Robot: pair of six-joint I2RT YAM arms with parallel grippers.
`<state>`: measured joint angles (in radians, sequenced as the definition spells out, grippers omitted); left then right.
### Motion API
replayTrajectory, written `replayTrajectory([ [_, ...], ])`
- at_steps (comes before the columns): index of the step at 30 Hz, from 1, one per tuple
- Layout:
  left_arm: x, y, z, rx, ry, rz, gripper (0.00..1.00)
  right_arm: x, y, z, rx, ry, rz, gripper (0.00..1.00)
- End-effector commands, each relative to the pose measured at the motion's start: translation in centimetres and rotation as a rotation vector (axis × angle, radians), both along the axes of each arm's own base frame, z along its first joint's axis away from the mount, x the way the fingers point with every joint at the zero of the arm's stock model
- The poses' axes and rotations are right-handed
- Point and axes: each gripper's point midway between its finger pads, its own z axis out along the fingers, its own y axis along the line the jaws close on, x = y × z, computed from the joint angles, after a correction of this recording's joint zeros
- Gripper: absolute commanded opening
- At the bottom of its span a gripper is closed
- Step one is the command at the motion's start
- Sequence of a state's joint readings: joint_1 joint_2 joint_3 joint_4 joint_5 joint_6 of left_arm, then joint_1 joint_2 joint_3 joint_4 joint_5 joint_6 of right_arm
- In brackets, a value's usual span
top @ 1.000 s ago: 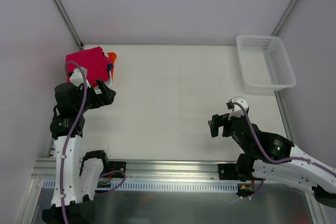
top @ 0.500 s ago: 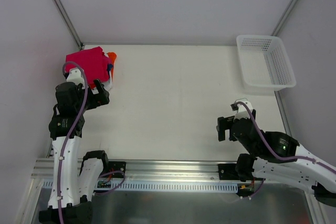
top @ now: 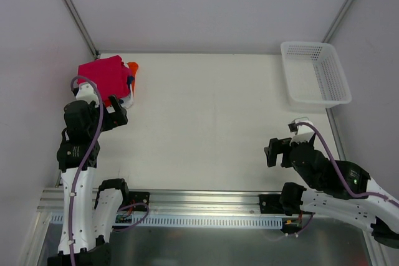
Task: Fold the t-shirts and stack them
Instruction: Put the neatly folded tshirt into the corner of the board with both arms
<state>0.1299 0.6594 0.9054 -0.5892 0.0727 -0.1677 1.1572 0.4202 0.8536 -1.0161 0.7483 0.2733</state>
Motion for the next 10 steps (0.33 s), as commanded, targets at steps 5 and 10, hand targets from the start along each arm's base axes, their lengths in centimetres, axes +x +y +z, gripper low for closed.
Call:
replayTrajectory([
  [5, -0.34, -0.16, 0.3, 0.026, -0.014, -0.025, 0.99, -0.01, -0.24, 0.18, -0.027, -0.003, 0.007, 1.0],
  [10, -0.63, -0.5, 0.71, 0.023, -0.034, -0.043, 0.99, -0.09, -0.19, 0.13, -0.024, 0.001, 0.011, 1.0],
])
